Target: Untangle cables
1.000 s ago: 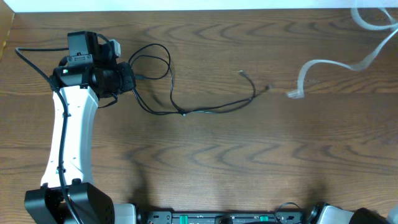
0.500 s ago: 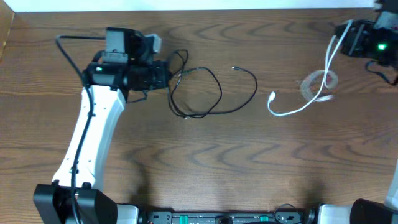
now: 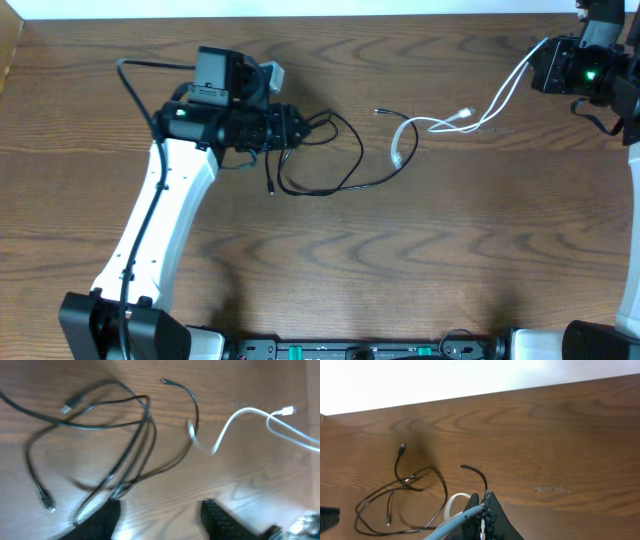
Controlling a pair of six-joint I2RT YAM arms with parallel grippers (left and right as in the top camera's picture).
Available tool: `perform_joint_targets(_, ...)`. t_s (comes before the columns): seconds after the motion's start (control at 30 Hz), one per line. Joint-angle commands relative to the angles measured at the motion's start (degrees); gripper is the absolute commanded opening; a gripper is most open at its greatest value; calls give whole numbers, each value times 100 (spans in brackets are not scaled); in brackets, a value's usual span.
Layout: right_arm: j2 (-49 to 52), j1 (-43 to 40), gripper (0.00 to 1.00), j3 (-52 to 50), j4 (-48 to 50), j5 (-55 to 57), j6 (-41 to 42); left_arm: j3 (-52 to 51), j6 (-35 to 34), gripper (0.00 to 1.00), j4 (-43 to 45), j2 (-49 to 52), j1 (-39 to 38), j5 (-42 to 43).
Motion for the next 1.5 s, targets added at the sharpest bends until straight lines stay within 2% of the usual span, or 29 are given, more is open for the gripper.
perform_joint_targets(0.0,11,13,1,63,39,149,-63,57,28,74,-42,-125,-262,39)
perform_joint_targets(0.27,55,0,1,81,533,1073,807,101,225,90,-44,-151,-319,-431)
perform_joint_targets(0.4,278,-98,1,326,741,1346,925,179,308,93,-44,-225,-319,-719)
perform_joint_targets(0.53,881,-326,1,1176,590,1757,750,210,442,94,-44,-374,-319,-798)
perform_joint_targets(0.67,1821,-796,1,2610,426,2109,457,208,442,95,-98,-507,-321,-837)
perform_joint_targets(0.8,2382,-1231,1,3222,706,2186,428,210,444,95,-129,-511,-321,-837)
perform_joint_targets(1.07,3093,-1908,1,3252,2041,2234,476,208,459,95,-133,-511,-321,-837)
perform_joint_targets(1.23,3442,-2098,1,3252,2675,2345,798,208,459,95,-179,-511,-321,-837)
perform_joint_targets(1.47,4286,-2208,1,3252,3292,3265,879,197,457,95,-262,-507,-321,-837)
